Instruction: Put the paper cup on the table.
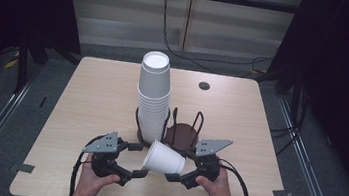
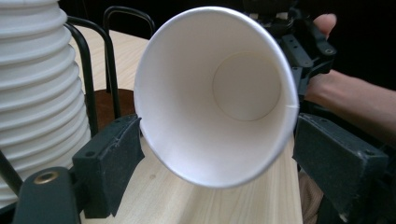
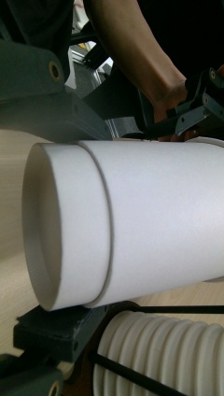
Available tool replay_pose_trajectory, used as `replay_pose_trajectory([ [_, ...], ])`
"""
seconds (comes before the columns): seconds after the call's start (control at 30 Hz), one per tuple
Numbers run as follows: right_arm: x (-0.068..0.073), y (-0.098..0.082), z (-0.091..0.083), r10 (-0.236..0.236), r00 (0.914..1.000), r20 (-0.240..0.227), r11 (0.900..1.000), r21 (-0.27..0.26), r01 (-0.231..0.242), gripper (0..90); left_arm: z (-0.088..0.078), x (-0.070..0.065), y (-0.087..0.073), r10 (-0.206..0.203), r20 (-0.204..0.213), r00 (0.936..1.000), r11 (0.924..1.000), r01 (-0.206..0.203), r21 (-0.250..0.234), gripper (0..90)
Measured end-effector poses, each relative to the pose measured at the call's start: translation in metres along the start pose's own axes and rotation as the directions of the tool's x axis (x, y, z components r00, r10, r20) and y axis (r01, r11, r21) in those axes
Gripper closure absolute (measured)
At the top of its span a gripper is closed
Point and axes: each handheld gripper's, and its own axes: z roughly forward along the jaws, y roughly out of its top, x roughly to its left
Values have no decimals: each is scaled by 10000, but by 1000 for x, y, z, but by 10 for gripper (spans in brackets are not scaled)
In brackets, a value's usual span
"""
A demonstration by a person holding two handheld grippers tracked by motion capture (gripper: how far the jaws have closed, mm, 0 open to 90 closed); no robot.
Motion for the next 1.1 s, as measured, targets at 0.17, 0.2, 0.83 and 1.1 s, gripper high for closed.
replay_pose_trajectory([
  [0.17, 1, 1, 0, -81, 10000, -33, 10000, 27, 81, 237, 1, 4, 4, 20, -20, 10000, 10000, -20, -87, 139],
  [0.2, 1, 1, 0, -83, 10000, -38, 10000, 22, 83, 237, 2, 4, 5, 72, -28, 10000, 10000, -72, -35, 126],
  [0.83, 7, 8, 9, -453, 9984, -348, 9984, 332, 465, 237, 18, 6, 6, 270, 570, 9980, 9995, -279, 152, 0],
  [1.1, 6, 8, 10, -510, 9981, -348, 9977, 423, 524, 237, 20, 6, 7, 194, 780, 9968, 9997, -207, 153, 34],
])
